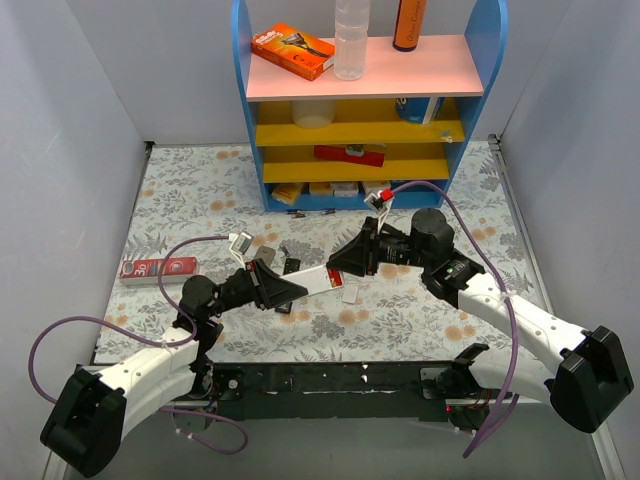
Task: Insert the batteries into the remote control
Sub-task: Load the battery into the remote control.
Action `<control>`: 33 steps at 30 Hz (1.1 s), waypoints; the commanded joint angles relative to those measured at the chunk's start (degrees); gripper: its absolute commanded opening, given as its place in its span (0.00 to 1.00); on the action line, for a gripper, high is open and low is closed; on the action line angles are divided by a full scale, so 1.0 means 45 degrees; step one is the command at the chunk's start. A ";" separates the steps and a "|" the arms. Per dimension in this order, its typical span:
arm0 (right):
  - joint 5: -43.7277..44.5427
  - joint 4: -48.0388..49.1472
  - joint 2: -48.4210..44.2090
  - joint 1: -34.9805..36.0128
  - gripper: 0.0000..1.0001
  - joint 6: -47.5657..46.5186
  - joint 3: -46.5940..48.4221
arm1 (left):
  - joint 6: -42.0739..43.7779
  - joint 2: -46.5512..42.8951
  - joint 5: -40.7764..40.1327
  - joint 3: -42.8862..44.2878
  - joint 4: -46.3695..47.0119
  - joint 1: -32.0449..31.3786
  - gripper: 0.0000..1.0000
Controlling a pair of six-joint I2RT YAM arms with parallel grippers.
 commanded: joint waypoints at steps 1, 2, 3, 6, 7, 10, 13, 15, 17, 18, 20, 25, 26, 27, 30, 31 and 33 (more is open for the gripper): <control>0.0106 -0.0621 -0.0003 0.0132 0.13 -0.0958 -0.0310 | -0.0190 -0.0361 -0.0153 0.0203 0.1213 -0.0047 0.00; 0.0145 -0.0700 0.0036 0.0171 0.13 -0.1094 -0.0310 | -0.0229 -0.0400 -0.0153 0.0203 0.1427 -0.0047 0.00; 0.0203 -0.0932 0.0095 0.0210 0.13 -0.1192 -0.0291 | -0.0268 -0.0400 -0.0192 0.0145 0.1506 -0.0047 0.00; 0.0866 -0.1500 0.0115 0.0366 0.09 -0.1700 -0.0232 | -0.0347 -0.0517 -0.0309 0.0086 0.1625 -0.0047 0.00; 0.0926 -0.1559 0.0095 0.0366 0.11 -0.1720 -0.0251 | -0.0289 -0.0537 -0.0309 0.0066 0.1528 -0.0028 0.00; 0.0946 -0.1618 -0.0002 0.0386 0.22 -0.1681 -0.0038 | 0.0062 -0.0635 -0.0445 0.0085 0.0729 -0.0047 0.00; 0.1238 -0.2104 -0.0100 0.0386 0.43 -0.1954 0.0626 | 0.0978 -0.0713 -0.0874 0.0435 -0.1396 -0.0047 0.00; 0.1434 -0.2457 -0.0139 0.0367 0.52 -0.2188 0.1307 | 0.1641 -0.0655 -0.1343 0.0709 -0.3252 -0.0047 0.00; 0.1764 -0.3040 -0.0178 0.0366 0.61 -0.2617 0.1739 | 0.2015 -0.0576 -0.1810 0.1079 -0.4714 -0.0047 0.00; 0.1960 -0.3276 -0.0217 0.0366 0.64 -0.2812 0.2127 | 0.2190 -0.0479 -0.2007 0.1198 -0.5168 -0.0047 0.00; 0.2737 -0.4423 -0.0256 0.0366 0.66 -0.3339 0.2501 | 0.2543 -0.0362 -0.2300 0.1432 -0.6240 -0.0047 0.00; 0.4380 -0.5601 -0.0802 0.0366 0.69 -0.4608 0.2232 | 0.2680 -0.0049 -0.2848 0.1648 -0.7280 -0.0008 0.00; 0.4790 -0.5738 -0.0919 0.0366 0.68 -0.5307 0.1978 | 0.2738 -0.0010 -0.2945 0.1687 -0.7707 0.0030 0.00; 0.4968 -0.5739 -0.1172 0.0366 0.68 -0.5797 0.1724 | 0.2797 0.0029 -0.3004 0.1765 -0.7924 0.0089 0.00; 0.5399 -0.5778 -0.1447 0.0366 0.74 -0.7283 0.0688 | 0.2895 0.0166 -0.3122 0.1863 -0.8433 0.0342 0.00; 0.5399 -0.6107 -0.1390 0.0366 0.75 -0.7615 0.0570 | 0.2895 0.0185 -0.3025 0.1844 -0.8473 0.0421 0.00; 0.5399 -0.6402 -0.0982 0.0366 0.76 -0.8415 0.0374 | 0.2837 0.0361 -0.2830 0.1824 -0.8512 0.0675 0.00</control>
